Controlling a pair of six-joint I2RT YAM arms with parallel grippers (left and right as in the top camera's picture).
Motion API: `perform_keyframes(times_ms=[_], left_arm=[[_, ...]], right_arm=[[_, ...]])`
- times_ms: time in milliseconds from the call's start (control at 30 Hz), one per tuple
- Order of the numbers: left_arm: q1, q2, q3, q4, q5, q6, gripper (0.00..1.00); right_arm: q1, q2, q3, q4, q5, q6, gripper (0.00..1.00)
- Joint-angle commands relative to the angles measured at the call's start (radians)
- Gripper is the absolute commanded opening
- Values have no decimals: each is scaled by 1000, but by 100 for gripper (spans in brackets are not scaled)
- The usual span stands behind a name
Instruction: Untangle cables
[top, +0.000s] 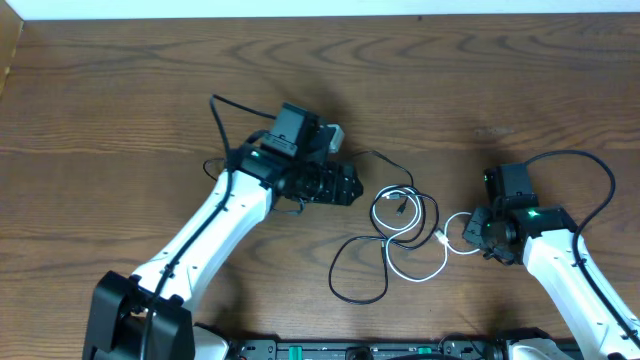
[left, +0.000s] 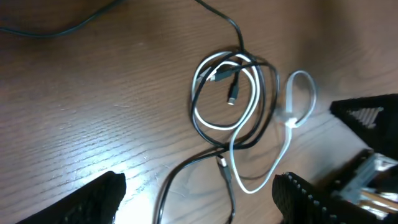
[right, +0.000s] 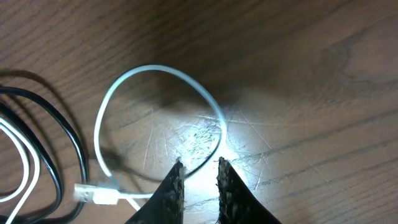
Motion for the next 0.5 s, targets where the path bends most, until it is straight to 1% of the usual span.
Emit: perform_keyframes(times_ms=[0, 33, 67, 100, 133, 200, 300, 367, 467], left_arm=[[-34, 1, 4, 7, -113, 16, 80], [-43, 2, 4, 9, -129, 16, 80], [-53, 3, 4, 13, -146, 16, 80], [-60, 6, 4, 16, -157, 16, 80], [-68, 10, 3, 22, -166, 16, 80], [-84, 27, 4, 34, -182, 16, 80], [-99, 55, 3, 56, -182, 16, 80], [-109, 79, 4, 78, -181, 16, 80], [-120, 109, 4, 109, -181, 15, 80]], right_arm=[[-1, -3, 5, 1, 8, -22, 16], [-1, -3, 5, -1, 9, -28, 19], [-2, -3, 5, -3, 11, -28, 27], [-2, -3, 5, -4, 12, -28, 37], [-2, -3, 5, -3, 12, -27, 50], [-2, -3, 5, -2, 12, -27, 70], [-2, -3, 5, 2, 11, -27, 72], [-2, -3, 5, 1, 8, -27, 78], [-1, -3, 5, -4, 8, -28, 79]])
